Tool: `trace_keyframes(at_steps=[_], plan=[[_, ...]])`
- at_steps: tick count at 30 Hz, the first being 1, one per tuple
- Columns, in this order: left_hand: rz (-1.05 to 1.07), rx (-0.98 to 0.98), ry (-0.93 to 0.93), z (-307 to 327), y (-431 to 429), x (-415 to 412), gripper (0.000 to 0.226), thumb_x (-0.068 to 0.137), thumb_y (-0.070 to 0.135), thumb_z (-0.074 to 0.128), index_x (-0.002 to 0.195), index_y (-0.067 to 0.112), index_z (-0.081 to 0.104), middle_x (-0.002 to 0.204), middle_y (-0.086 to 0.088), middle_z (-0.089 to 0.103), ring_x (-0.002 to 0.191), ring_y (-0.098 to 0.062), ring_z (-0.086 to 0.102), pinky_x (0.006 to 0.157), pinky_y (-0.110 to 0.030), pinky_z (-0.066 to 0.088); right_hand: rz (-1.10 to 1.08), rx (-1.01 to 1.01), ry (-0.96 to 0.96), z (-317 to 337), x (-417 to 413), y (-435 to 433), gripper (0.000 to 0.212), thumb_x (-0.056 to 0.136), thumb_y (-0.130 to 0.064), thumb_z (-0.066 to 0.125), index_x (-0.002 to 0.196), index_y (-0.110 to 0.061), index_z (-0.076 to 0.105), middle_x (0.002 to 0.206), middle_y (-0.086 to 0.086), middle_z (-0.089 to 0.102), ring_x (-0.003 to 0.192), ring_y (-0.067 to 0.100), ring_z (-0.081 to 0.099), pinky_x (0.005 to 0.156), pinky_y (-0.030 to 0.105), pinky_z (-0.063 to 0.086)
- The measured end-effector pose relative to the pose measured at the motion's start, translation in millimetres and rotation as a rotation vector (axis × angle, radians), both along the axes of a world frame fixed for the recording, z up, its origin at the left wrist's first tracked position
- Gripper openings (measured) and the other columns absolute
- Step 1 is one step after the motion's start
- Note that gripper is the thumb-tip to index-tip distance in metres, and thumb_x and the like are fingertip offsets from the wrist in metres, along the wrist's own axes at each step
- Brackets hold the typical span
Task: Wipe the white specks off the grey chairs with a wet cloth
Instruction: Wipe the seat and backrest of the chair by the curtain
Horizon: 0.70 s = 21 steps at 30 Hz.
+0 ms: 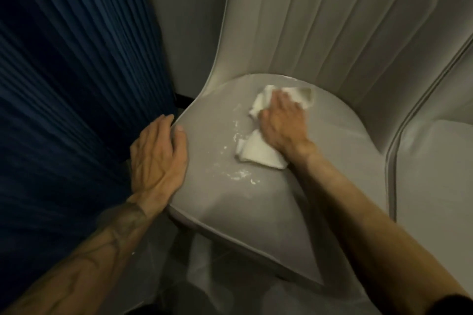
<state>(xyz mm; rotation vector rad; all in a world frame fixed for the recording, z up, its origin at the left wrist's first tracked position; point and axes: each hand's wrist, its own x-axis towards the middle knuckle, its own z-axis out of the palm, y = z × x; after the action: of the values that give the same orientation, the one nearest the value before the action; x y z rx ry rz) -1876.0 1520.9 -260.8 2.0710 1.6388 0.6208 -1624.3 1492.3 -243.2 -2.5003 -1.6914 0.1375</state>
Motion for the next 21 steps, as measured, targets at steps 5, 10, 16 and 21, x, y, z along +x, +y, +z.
trace_keyframes(at_steps=[5,10,16,21], plan=[[0.018,-0.018,-0.059,-4.5,0.8,-3.7,0.057,0.11,0.048,0.023,0.16,0.022,0.034,0.163,-0.004,0.039,0.148,-0.026,0.036,0.125,-0.049,0.025,0.316,0.027,-0.002,-2.1,-30.5,0.3,0.061,0.111,-0.035,0.031,0.165,-0.009,0.019,0.172,0.011,0.019,0.16,0.025,0.018,0.129,0.043,0.015],[-0.109,-0.106,-0.074,-5.6,7.8,-17.4,0.06,0.109,0.057,0.021,0.162,0.028,0.026,0.164,-0.001,0.035,0.146,-0.023,0.036,0.123,-0.047,0.029,0.041,-0.056,-0.083,4.4,46.8,-23.5,0.06,0.112,-0.031,0.029,0.164,-0.005,0.016,0.172,0.017,0.017,0.16,0.027,0.016,0.129,0.04,0.015],[-0.088,-0.128,-0.09,-6.8,9.2,-21.5,0.054,0.111,0.05,0.023,0.158,0.026,0.035,0.16,-0.002,0.041,0.143,-0.024,0.04,0.121,-0.045,0.031,0.254,-0.007,0.009,3.6,-68.7,7.6,0.063,0.111,-0.035,0.029,0.166,-0.009,0.009,0.174,0.01,0.009,0.162,0.024,0.009,0.129,0.041,0.012],[-0.035,-0.131,-0.104,-8.4,4.9,-21.4,0.055,0.111,0.047,0.023,0.156,0.021,0.038,0.156,-0.004,0.046,0.141,-0.025,0.043,0.12,-0.045,0.032,0.261,-0.066,-0.052,8.3,-27.1,-10.2,0.062,0.112,-0.034,0.03,0.166,-0.012,0.011,0.174,0.008,0.01,0.162,0.021,0.008,0.13,0.039,0.01]])
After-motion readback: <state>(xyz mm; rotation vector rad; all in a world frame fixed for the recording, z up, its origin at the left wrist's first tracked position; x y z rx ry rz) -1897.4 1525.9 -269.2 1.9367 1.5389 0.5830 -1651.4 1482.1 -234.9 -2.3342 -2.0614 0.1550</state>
